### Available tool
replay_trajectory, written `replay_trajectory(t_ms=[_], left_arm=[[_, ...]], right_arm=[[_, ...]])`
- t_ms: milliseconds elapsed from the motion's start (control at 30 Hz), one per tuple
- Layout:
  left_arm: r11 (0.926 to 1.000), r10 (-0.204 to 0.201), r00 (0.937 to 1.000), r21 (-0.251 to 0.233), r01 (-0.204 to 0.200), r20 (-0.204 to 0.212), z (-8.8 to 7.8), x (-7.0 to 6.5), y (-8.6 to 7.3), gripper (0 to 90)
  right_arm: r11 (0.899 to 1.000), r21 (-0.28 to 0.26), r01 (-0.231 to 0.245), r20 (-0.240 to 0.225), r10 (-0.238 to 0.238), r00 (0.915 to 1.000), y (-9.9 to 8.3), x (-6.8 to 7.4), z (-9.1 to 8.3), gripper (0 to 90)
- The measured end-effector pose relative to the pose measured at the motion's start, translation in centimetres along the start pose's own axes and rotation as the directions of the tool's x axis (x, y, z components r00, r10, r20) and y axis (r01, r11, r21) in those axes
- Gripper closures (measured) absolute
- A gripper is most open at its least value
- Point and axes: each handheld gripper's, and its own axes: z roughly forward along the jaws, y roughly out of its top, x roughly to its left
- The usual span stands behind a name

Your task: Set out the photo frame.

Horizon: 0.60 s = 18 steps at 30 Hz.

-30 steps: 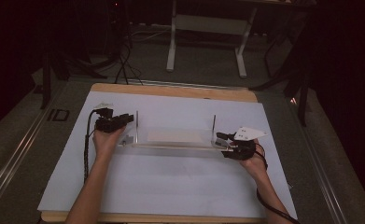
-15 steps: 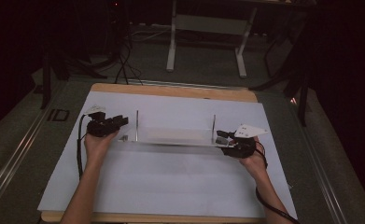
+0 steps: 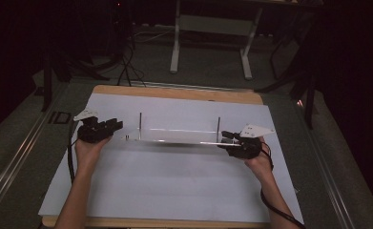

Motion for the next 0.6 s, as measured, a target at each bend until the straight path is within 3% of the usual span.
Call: replay_trajectory(t_ms=[300, 600], left_arm=[[0.9986, 0.053, 0.9980, -0.004, -0.053, 0.035, -0.8, -0.4, 0.0, 55.3], [0.9972, 0.075, 0.9967, -0.005, -0.075, 0.032, -1.1, -0.6, -0.2, 54.5]], right_arm=[[1.000, -0.006, -0.006, 0.003, 0.006, 1.0000, 0.3, -0.2, 0.0, 51.2], [1.000, -0.014, -0.014, 0.007, 0.014, 0.9999, 0.5, -0.4, 0.1, 51.1]])
